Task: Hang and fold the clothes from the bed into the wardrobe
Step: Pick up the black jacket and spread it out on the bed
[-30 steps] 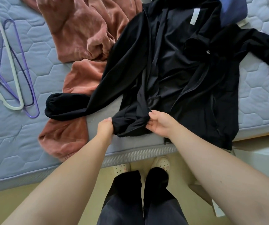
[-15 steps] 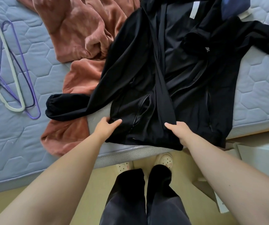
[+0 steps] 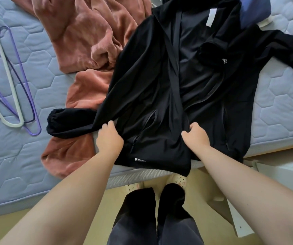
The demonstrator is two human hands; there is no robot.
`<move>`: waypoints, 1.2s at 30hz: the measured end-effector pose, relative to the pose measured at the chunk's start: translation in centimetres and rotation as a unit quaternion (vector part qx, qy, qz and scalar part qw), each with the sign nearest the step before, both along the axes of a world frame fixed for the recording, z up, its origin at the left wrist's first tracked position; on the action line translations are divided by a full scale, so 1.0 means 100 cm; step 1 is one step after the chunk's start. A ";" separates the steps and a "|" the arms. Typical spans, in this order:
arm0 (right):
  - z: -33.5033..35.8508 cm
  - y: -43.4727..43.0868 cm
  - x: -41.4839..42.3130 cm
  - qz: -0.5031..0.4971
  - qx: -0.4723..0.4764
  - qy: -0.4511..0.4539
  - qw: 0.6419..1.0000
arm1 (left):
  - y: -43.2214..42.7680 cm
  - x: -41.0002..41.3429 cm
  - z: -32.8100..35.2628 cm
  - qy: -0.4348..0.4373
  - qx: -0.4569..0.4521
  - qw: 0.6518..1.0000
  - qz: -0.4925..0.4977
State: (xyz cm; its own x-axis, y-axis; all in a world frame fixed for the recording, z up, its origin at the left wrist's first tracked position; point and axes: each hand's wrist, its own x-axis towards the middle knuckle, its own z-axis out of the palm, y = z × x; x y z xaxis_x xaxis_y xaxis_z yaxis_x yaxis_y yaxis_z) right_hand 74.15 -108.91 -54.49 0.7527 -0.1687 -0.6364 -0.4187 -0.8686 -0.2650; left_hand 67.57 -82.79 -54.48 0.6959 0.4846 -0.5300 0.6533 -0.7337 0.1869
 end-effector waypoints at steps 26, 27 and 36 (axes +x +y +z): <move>0.033 0.028 0.273 -0.073 0.052 -0.227 0.970 | -0.028 0.214 -0.014 0.089 -0.002 0.981 -0.171; 0.034 0.018 0.273 -0.043 0.023 -0.226 0.973 | -0.028 0.215 -0.013 0.095 0.001 0.981 -0.169; 0.034 0.040 0.265 0.419 0.050 -0.298 0.856 | -0.055 0.213 -0.006 0.079 0.026 0.972 -0.221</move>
State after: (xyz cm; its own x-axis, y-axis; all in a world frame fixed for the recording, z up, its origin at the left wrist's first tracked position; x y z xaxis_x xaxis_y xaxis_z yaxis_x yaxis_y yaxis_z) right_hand 100.68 -104.91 -51.06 0.7791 0.6222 -0.0770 0.5758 -0.7587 -0.3048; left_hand 88.87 -88.33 -55.09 0.7548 0.1853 -0.6293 0.2887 -0.9552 0.0651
